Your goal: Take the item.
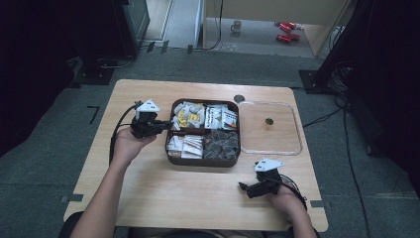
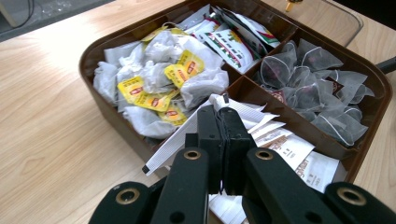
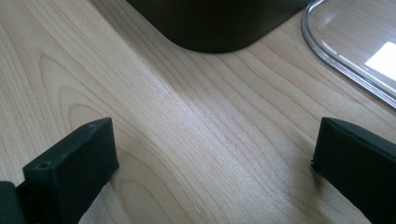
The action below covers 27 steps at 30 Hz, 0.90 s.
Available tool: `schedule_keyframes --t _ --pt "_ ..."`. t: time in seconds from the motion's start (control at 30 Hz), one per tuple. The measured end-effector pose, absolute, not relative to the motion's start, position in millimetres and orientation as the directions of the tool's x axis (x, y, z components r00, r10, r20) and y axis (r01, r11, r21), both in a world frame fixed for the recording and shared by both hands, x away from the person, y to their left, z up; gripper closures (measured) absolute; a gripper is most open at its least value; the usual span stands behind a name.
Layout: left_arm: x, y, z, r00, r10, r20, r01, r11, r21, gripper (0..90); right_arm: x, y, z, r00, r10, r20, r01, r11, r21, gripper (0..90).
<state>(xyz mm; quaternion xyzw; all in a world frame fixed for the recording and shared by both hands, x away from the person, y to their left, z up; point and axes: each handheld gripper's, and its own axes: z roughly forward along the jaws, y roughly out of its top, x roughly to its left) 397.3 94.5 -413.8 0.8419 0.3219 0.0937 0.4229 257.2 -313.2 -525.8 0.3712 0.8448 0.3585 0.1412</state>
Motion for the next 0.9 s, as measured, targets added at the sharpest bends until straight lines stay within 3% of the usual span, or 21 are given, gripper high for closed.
schedule_keyframes --t 0.9 --pt "417.8 147.8 -452.5 0.671 0.729 -0.135 0.562 -0.381 0.734 89.6 260.5 -312.8 -525.8 -0.686 0.727 0.026 0.525 0.469 0.710 0.0"
